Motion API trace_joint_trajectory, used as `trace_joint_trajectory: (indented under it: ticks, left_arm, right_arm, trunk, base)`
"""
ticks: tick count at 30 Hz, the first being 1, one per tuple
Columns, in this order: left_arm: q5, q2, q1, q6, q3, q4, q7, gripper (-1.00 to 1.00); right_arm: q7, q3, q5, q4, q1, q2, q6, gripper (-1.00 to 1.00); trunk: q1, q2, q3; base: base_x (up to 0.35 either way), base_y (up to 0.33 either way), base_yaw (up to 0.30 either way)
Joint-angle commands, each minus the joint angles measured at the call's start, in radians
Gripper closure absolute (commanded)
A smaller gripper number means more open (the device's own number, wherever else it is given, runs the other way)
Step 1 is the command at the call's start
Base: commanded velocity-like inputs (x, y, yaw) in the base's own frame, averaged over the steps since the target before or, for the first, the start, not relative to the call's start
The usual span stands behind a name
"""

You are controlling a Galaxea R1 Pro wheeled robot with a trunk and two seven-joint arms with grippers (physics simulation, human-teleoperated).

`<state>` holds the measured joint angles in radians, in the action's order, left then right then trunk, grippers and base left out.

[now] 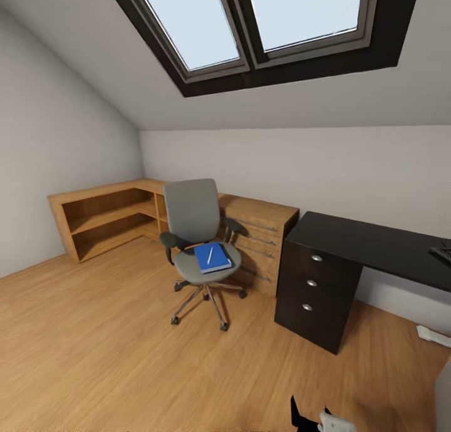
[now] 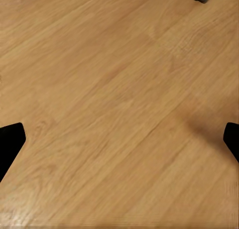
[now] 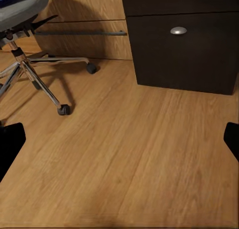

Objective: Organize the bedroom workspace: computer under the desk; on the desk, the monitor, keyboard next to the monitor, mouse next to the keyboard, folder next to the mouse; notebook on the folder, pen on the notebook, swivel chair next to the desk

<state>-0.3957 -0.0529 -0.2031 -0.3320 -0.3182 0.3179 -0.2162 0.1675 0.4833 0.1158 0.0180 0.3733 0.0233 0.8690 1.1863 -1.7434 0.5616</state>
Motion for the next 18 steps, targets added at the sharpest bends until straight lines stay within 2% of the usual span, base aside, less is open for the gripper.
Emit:
trace_joint_trajectory:
  ticks: [1, 4, 18]
  left_arm:
    - [-0.004, 0.0, -0.001, -0.004, -0.009, 0.0, -0.008, -1.0]
    - [-0.004, 0.0, -0.001, -0.004, -0.009, 0.0, -0.008, -1.0]
    - [-0.008, 0.001, -0.001, -0.004, -0.009, 0.0, -0.011, -1.0]
  right_arm:
    - [0.0, 0.009, 0.01, 0.002, 0.001, 0.0, 0.002, -1.0]
    - [0.0, 0.009, 0.01, 0.002, 0.001, 0.0, -0.002, -1.0]
    - [0.0, 0.009, 0.007, 0.002, 0.001, 0.001, -0.003, -1.0]
  trunk:
    - [0.0, -0.001, 0.001]
    - [0.0, -0.001, 0.001]
    - [-0.054, 0.097, -0.043]
  base:
    - [-0.081, 0.0, 0.0]
    - [-0.04, 0.0, 0.0]
    - [-0.001, 0.0, 0.0]
